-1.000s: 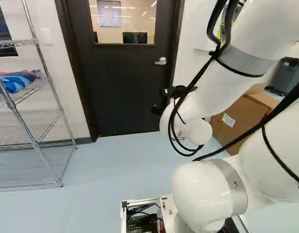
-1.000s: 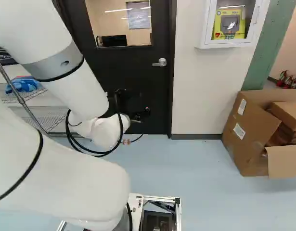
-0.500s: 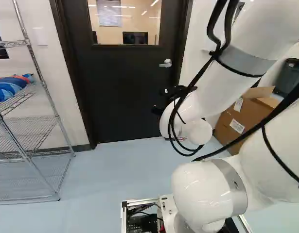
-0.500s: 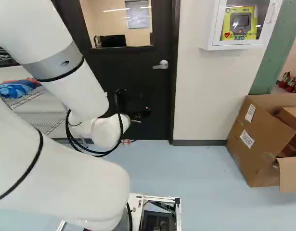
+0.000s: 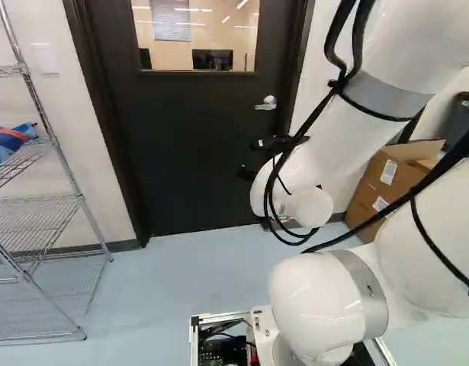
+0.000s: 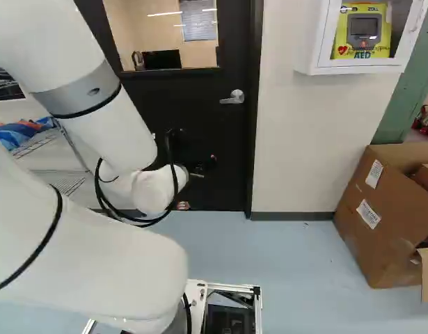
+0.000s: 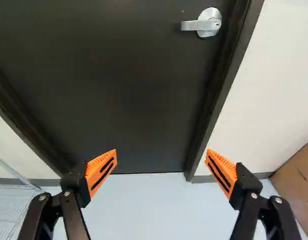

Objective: Open the door and move inside

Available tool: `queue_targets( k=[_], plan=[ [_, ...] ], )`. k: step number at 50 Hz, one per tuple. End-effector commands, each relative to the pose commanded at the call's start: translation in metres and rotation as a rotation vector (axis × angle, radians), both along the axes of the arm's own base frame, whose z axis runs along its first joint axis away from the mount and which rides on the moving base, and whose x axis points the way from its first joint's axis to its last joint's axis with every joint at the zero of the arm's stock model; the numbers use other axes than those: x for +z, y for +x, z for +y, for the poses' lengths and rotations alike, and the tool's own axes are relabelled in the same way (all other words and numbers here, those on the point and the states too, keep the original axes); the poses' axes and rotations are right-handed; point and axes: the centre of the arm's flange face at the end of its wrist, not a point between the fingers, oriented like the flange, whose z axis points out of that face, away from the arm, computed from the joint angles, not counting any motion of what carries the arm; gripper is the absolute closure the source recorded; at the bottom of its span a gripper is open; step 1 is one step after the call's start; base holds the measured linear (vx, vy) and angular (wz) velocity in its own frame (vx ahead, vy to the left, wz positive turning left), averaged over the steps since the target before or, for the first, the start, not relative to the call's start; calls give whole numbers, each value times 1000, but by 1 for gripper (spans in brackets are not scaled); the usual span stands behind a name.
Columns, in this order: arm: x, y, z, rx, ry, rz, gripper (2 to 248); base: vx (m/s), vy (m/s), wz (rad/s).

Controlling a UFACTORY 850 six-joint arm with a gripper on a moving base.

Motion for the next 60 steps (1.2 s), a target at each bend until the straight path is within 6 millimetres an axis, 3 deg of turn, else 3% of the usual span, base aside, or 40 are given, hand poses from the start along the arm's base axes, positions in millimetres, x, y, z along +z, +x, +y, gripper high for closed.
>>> queue_targets(
  k=[36, 60],
  plan=[
    [0, 0, 0, 0, 0, 0, 3, 174, 3, -14],
    [0, 0, 0, 0, 0, 0, 3, 52, 2, -7]
  ],
)
